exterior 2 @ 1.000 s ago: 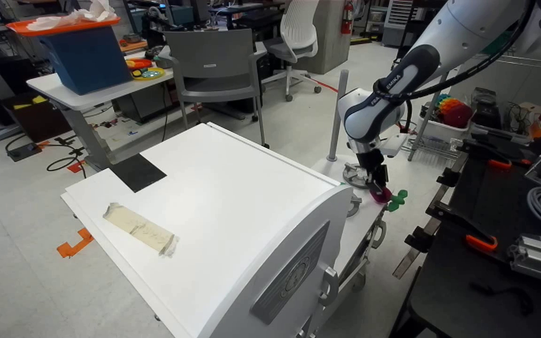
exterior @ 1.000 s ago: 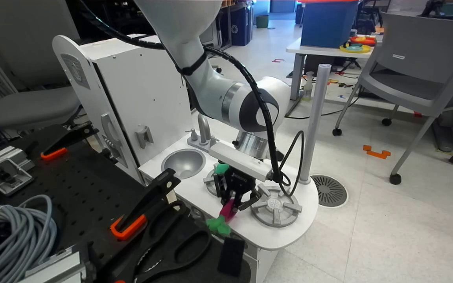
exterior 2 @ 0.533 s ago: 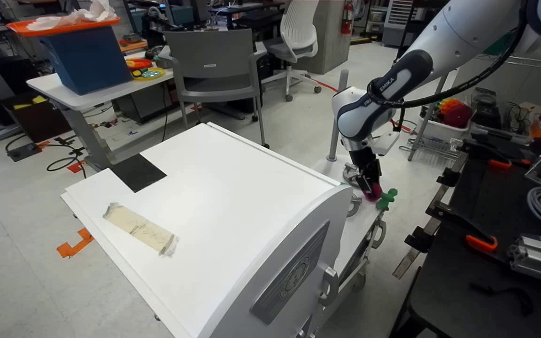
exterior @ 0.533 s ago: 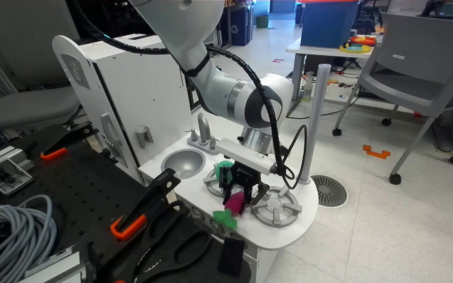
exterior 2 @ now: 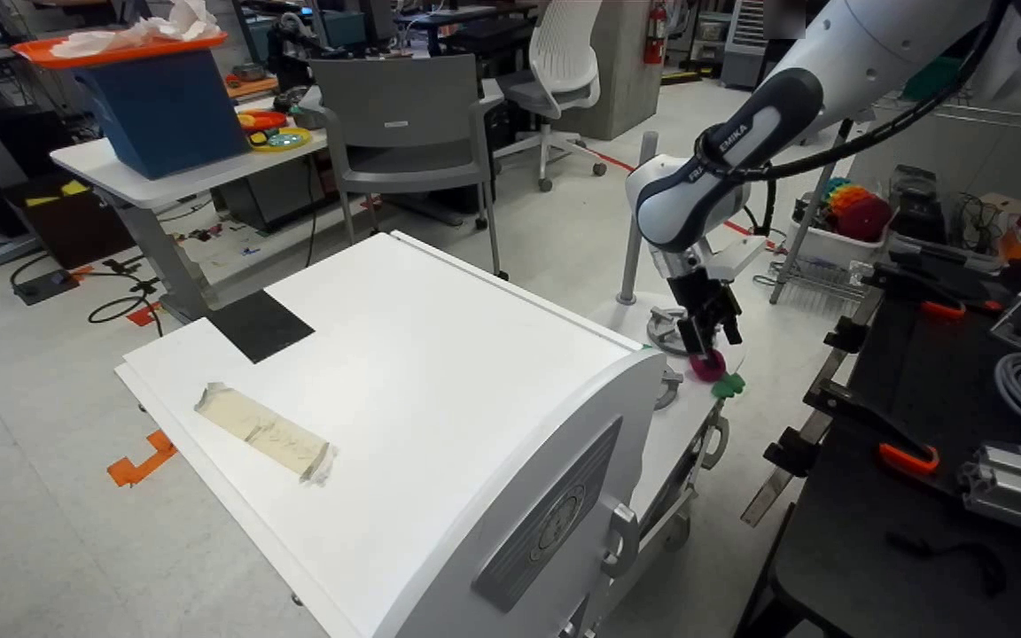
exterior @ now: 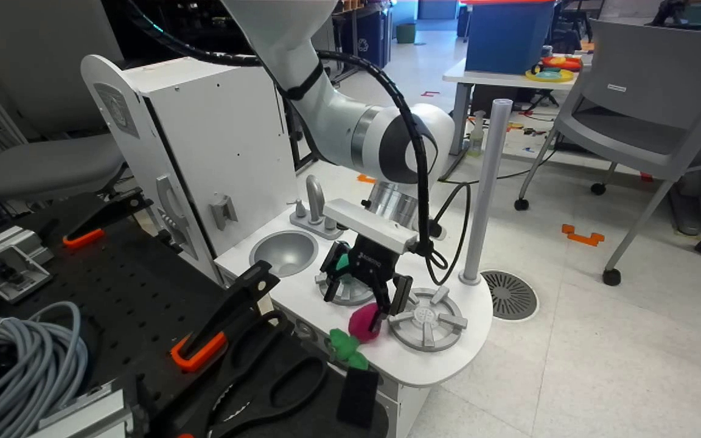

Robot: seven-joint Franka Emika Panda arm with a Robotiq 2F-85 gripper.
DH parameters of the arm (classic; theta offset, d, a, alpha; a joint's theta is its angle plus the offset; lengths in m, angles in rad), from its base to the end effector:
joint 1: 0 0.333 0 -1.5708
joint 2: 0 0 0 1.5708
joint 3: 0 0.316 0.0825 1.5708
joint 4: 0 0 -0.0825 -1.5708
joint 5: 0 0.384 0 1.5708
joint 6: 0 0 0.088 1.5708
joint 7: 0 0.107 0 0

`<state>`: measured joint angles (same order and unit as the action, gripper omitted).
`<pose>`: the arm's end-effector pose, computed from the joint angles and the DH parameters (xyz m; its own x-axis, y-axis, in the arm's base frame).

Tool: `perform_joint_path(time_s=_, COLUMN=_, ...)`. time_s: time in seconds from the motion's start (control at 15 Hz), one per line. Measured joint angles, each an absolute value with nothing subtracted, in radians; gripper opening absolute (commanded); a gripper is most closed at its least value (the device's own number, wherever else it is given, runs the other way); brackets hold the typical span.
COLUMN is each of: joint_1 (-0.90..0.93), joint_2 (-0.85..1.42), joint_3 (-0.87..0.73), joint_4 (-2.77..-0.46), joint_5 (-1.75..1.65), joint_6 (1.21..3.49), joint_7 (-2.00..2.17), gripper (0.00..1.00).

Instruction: Pick up the purple plushy from the silver object and put it on the counter

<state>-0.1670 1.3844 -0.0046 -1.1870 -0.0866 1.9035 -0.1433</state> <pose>0.5957 -0.1093 -0.1066 0.7829 0.0372 -0.6211 0.0174 -0.9991 -0.0379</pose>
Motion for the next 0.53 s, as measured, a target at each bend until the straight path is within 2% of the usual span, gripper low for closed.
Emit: perform_joint_path(time_s=0.53, joint_1=-0.209, joint_2=1.133, joint_3=-0.028, joint_4=-1.384, joint_5=-0.087, joint_6=1.861, joint_7=-0.088, gripper=1.00)
